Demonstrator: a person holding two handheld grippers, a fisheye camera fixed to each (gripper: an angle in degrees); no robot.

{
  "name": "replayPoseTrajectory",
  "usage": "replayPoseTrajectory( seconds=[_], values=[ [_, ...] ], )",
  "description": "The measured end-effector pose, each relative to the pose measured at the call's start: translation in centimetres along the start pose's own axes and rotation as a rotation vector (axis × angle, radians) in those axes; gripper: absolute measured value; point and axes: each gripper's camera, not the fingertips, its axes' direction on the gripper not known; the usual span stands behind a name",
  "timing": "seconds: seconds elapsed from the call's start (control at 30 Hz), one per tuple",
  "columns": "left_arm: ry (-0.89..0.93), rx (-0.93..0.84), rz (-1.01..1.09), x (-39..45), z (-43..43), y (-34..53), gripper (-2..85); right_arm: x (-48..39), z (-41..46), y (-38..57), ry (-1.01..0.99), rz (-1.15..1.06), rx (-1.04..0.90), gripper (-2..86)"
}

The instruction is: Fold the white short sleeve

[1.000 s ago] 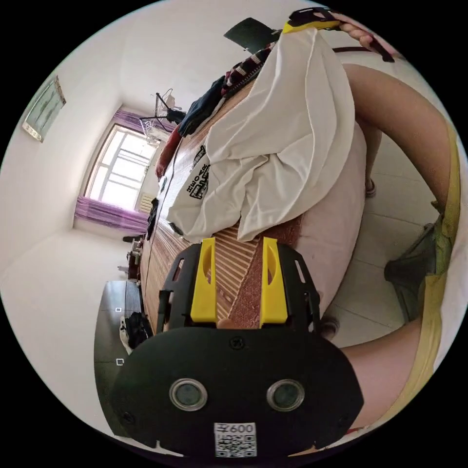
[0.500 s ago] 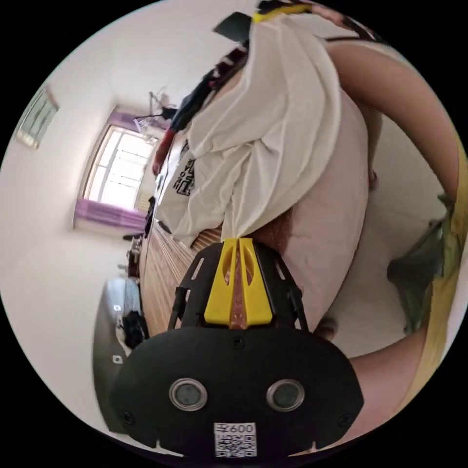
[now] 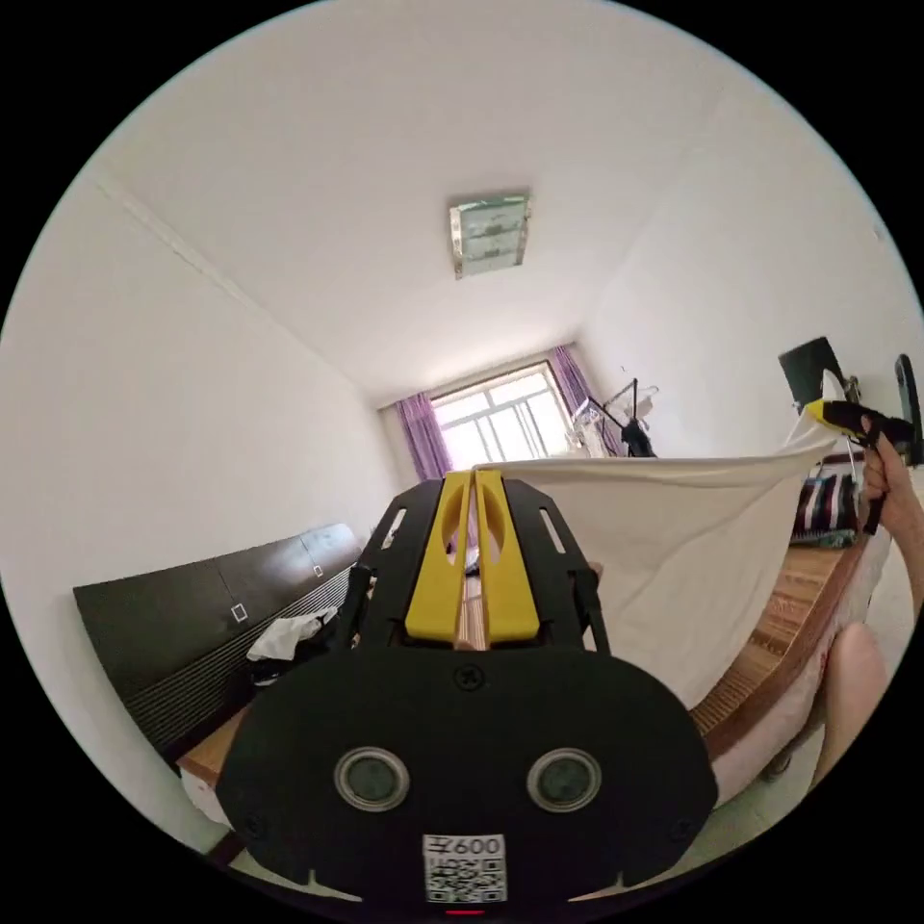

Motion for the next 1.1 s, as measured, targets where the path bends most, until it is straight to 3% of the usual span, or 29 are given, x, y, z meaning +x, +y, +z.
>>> replayPoseTrajectory(
  seconds=[0.2,0.37,0.43,0.53,0.57,0.63,0.7,0.77,0.8,0.87,0.93,1.03,1.1],
  values=[
    [0.053,0.261,-0.19,-7.0,-15.2,-3.0,1.2,-8.3,-6.6,-6.2,-0.124,-0.168,0.173,-0.8],
    [0.163,0.286,-0.231,-8.8,-17.7,-2.8,0.8,-10.9,-6.6,-8.5,-0.079,-0.265,0.151,-0.8],
    [0.165,0.182,-0.221,-8.9,-14.2,-3.0,0.7,-9.4,-2.9,-8.2,-0.074,-0.249,0.107,-0.8],
    [0.226,-0.23,-0.205,-9.6,2.2,-2.4,0.5,-5.3,9.1,-8.2,0.012,-0.214,-0.281,-0.8],
    [0.214,-0.273,-0.196,-9.5,5.2,-2.1,0.4,-4.5,14.1,-7.9,0.056,-0.272,-0.416,-0.8],
    [0.061,-0.374,-0.035,-7.1,15.5,-2.5,0.3,-5.5,20.1,-7.6,0.149,-0.469,-0.508,-0.8],
    [-0.079,-0.469,0.175,-4.5,20.6,-5.8,0.3,-8.4,24.6,-10.0,0.245,-0.667,-0.582,-0.8],
    [-0.235,-0.395,0.231,-4.4,20.9,-11.5,0.3,-13.2,24.1,-18.5,0.258,-0.725,-0.364,-0.8],
    [-0.304,-0.237,0.131,-6.6,18.2,-16.2,0.4,-14.2,22.9,-20.8,0.253,-0.708,-0.267,-0.8],
    [-0.289,0.047,-0.06,-11.1,12.0,-21.5,0.4,-16.8,17.0,-27.5,0.2,-0.684,0.091,-0.8],
    [-0.197,0.323,0.007,-14.0,5.7,-24.9,0.7,-17.0,13.9,-29.9,0.141,-0.661,0.227,-0.8],
    [-0.21,0.314,0.171,-14.1,4.7,-25.3,0.9,-15.0,12.0,-30.4,-0.022,-0.655,0.185,-0.8],
    [-0.208,0.243,0.308,-12.7,6.6,-21.0,1.2,-12.7,12.4,-28.0,-0.101,-0.601,0.102,-0.8]
  ],
)
